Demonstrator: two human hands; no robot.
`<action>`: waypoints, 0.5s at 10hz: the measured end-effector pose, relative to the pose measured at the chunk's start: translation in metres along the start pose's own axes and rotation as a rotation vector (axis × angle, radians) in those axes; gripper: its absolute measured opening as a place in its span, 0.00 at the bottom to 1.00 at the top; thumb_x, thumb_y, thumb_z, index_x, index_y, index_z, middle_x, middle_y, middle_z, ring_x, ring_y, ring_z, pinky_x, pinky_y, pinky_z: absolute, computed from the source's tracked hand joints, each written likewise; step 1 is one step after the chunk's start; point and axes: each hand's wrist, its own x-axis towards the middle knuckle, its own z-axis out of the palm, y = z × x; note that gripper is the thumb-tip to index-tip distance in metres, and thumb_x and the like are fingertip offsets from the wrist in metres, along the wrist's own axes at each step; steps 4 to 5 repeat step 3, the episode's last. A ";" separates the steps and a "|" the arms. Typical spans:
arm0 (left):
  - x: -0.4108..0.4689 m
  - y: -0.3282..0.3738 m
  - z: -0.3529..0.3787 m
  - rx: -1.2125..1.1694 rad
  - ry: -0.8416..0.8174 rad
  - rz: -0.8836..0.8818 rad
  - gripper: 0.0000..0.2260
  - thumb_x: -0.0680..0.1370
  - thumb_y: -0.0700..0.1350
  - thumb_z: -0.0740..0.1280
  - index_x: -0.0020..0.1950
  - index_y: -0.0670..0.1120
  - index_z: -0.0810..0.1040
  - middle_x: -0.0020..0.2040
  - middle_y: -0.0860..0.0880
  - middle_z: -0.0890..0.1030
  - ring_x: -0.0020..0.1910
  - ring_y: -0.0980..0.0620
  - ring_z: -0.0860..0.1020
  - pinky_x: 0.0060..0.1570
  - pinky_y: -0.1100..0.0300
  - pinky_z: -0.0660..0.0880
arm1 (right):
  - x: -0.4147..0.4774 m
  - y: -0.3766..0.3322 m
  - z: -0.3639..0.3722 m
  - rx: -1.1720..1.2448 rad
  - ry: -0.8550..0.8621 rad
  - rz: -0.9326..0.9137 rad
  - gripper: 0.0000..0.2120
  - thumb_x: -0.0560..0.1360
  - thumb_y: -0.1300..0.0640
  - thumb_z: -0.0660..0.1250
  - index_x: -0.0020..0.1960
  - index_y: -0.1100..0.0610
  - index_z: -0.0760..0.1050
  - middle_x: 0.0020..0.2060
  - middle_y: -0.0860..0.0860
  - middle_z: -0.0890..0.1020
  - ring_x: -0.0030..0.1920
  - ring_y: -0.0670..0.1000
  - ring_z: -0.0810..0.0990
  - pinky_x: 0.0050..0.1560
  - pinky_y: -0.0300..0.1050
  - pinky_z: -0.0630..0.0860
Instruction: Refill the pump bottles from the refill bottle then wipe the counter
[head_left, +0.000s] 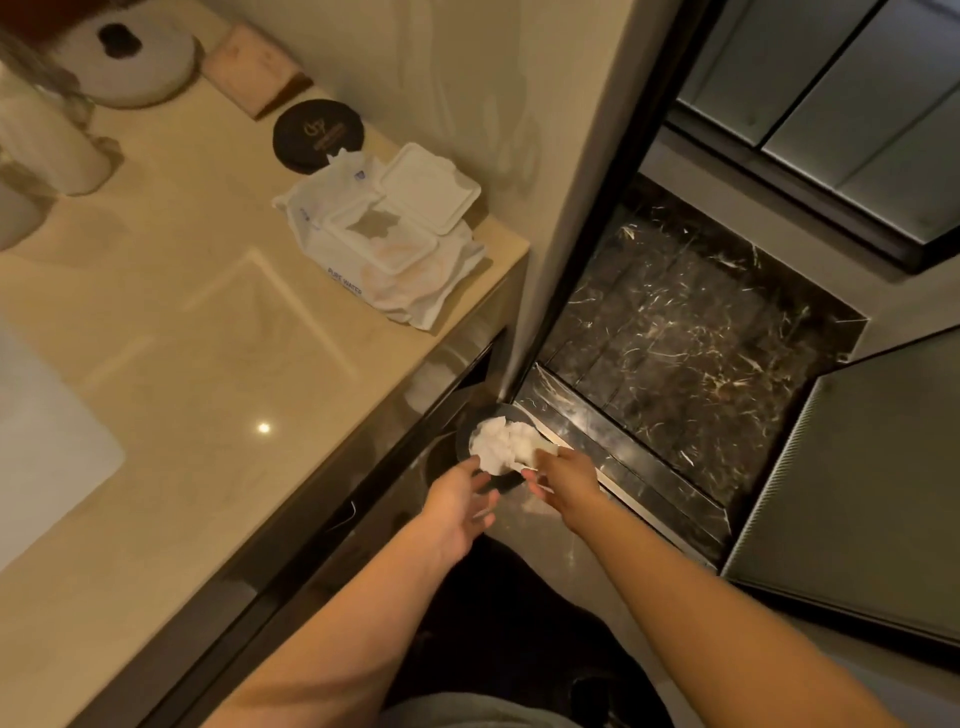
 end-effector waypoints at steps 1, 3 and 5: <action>0.002 0.008 0.007 0.031 -0.017 0.020 0.13 0.82 0.46 0.57 0.66 0.47 0.71 0.64 0.46 0.75 0.56 0.47 0.74 0.44 0.56 0.69 | 0.012 -0.010 -0.002 -0.033 -0.056 0.037 0.18 0.78 0.65 0.60 0.67 0.61 0.66 0.44 0.56 0.77 0.45 0.52 0.78 0.37 0.40 0.74; 0.003 0.014 0.015 0.053 -0.011 0.079 0.16 0.82 0.44 0.57 0.70 0.45 0.69 0.68 0.47 0.73 0.66 0.47 0.71 0.58 0.54 0.66 | 0.010 -0.020 -0.007 -0.061 -0.248 0.066 0.21 0.80 0.61 0.58 0.72 0.51 0.62 0.63 0.50 0.71 0.60 0.50 0.69 0.61 0.47 0.67; 0.003 0.014 0.015 0.053 -0.011 0.079 0.16 0.82 0.44 0.57 0.70 0.45 0.69 0.68 0.47 0.73 0.66 0.47 0.71 0.58 0.54 0.66 | 0.010 -0.020 -0.007 -0.061 -0.248 0.066 0.21 0.80 0.61 0.58 0.72 0.51 0.62 0.63 0.50 0.71 0.60 0.50 0.69 0.61 0.47 0.67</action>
